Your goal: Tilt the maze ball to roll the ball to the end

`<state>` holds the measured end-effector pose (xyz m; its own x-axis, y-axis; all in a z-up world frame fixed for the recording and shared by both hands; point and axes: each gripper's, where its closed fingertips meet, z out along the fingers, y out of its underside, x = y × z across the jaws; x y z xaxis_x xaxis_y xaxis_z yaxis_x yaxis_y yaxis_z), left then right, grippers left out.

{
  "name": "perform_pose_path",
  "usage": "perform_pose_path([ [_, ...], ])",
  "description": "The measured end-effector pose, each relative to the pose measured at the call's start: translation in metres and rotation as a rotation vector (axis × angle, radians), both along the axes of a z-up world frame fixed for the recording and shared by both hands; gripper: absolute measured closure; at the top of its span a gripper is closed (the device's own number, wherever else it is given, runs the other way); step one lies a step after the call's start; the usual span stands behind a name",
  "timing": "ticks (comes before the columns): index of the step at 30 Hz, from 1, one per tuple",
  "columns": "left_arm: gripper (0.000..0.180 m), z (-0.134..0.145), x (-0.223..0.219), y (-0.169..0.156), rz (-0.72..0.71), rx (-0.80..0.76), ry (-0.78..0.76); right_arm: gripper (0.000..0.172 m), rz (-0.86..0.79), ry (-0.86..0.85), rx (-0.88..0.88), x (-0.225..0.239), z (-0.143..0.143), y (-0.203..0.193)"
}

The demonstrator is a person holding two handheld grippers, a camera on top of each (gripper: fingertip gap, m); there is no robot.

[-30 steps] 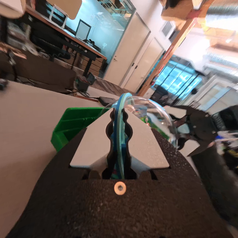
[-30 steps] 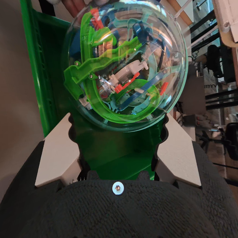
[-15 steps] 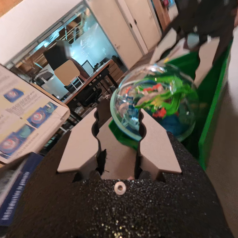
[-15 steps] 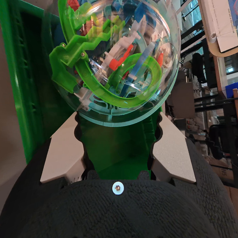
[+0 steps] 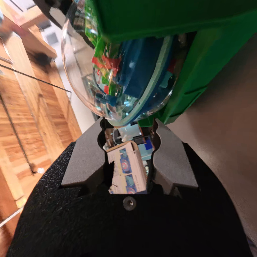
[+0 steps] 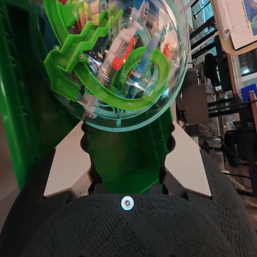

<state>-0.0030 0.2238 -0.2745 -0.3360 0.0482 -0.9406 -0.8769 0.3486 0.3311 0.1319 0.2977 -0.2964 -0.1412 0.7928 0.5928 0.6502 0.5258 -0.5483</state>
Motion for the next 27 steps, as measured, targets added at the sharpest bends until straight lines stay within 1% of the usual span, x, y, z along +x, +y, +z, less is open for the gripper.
perform_pose_path([
  [2,0.124,0.004,0.006,0.000,-0.032,0.057,0.027,0.055,-0.006,0.001,0.002,0.001,0.000,0.002],
  [4,0.127,0.005,0.008,0.000,-0.043,0.063,0.037,0.054,-0.014,-0.001,0.003,0.002,-0.001,0.004],
  [5,0.131,0.006,0.009,-0.001,-0.050,0.067,0.046,0.053,-0.021,-0.005,0.003,0.003,-0.001,0.006],
  [6,0.141,0.007,0.009,-0.002,-0.054,0.074,0.056,0.053,-0.029,-0.010,0.003,0.004,-0.002,0.008],
  [7,0.156,0.009,0.009,-0.002,-0.056,0.085,0.065,0.052,-0.038,-0.012,0.000,0.006,-0.003,0.010],
  [8,0.166,0.010,0.010,-0.003,-0.056,0.090,0.079,0.051,-0.047,-0.009,-0.008,0.007,-0.004,0.012],
  [9,0.169,0.010,0.011,-0.004,-0.059,0.090,0.096,0.051,-0.055,-0.006,-0.017,0.007,-0.004,0.014],
  [13,0.171,0.012,0.018,-0.007,-0.081,0.085,0.136,0.051,-0.094,-0.010,-0.006,0.012,-0.005,0.023],
  [15,0.171,0.015,0.021,-0.006,-0.061,0.045,0.114,0.051,-0.117,-0.013,0.002,0.014,-0.005,0.028],
  [18,0.171,0.021,0.028,-0.005,-0.007,-0.058,-0.013,0.052,-0.159,-0.013,0.020,0.018,-0.005,0.037],
  [20,0.173,0.025,0.032,-0.003,0.037,-0.114,-0.066,0.053,-0.180,-0.001,0.015,0.023,-0.002,0.042],
  [23,0.173,0.028,0.038,0.000,0.093,-0.212,-0.172,0.049,-0.195,0.027,-0.011,0.031,0.006,0.046],
  [27,0.172,0.032,0.045,0.002,0.167,-0.321,-0.304,0.046,-0.107,0.052,-0.052,0.037,0.015,0.030],
])
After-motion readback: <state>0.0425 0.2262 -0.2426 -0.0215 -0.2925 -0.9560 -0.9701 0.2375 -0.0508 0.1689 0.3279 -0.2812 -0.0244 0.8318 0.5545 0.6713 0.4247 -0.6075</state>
